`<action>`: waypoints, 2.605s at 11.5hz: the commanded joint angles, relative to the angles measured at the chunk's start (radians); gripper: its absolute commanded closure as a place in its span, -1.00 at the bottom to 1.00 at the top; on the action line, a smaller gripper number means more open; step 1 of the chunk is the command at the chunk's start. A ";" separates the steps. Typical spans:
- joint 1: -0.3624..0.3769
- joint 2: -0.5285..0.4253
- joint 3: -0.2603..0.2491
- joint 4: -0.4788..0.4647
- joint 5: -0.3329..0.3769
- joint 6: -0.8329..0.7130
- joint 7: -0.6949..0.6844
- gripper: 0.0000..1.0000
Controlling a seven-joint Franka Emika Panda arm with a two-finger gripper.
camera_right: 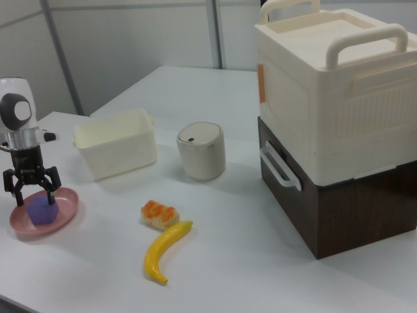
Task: Put the cube on the table
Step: 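Lower the gripper and close it on the purple cube, then lift the cube off the plate and lower it onto the table, then open the gripper and raise it away from the cube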
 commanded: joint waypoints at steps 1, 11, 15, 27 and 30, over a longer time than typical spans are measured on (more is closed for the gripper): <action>0.009 0.004 -0.007 -0.008 -0.033 0.020 -0.009 -1.00; -0.005 -0.019 0.013 0.061 -0.030 -0.062 0.002 0.03; -0.114 -0.027 0.001 0.076 -0.060 -0.066 -0.012 -0.02; -0.436 -0.077 -0.002 0.188 -0.166 -0.018 -0.011 -1.00; -0.487 -0.198 0.001 0.185 -0.160 -0.022 -0.001 -1.00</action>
